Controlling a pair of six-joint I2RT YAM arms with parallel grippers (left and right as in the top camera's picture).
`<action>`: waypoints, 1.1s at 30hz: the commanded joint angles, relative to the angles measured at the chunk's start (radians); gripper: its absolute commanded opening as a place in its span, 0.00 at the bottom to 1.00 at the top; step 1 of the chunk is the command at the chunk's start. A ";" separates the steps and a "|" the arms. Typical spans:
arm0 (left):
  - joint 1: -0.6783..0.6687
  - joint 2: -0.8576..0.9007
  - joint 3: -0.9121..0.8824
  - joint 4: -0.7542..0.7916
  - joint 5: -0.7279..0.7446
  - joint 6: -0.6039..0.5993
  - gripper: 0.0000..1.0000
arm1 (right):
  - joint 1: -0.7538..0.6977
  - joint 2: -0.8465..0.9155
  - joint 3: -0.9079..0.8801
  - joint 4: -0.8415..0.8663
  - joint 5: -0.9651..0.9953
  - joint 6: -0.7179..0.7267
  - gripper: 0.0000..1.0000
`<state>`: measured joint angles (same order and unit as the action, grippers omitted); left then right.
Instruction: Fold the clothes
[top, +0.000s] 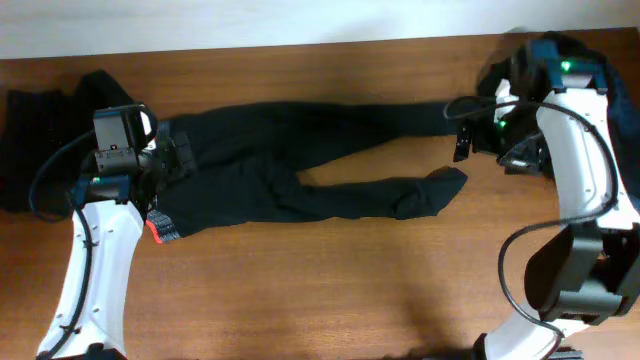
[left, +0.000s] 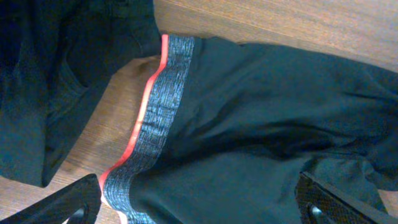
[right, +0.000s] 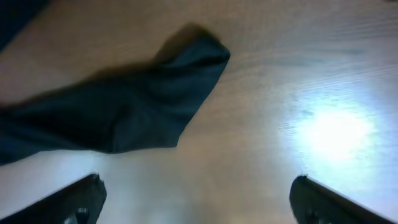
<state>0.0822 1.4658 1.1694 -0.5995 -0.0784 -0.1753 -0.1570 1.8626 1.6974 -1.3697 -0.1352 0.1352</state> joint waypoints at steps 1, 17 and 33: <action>-0.002 -0.023 0.019 0.000 0.008 0.016 0.99 | -0.030 -0.009 -0.106 0.101 -0.076 0.011 0.95; -0.002 -0.019 0.010 -0.001 0.008 0.016 0.99 | -0.032 -0.008 -0.438 0.573 -0.118 -0.030 0.58; -0.002 -0.019 0.010 -0.001 0.008 0.016 0.99 | -0.033 0.026 -0.509 0.719 -0.090 -0.022 0.56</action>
<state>0.0822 1.4658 1.1694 -0.6018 -0.0784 -0.1753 -0.1921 1.8694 1.1934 -0.6666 -0.2340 0.1085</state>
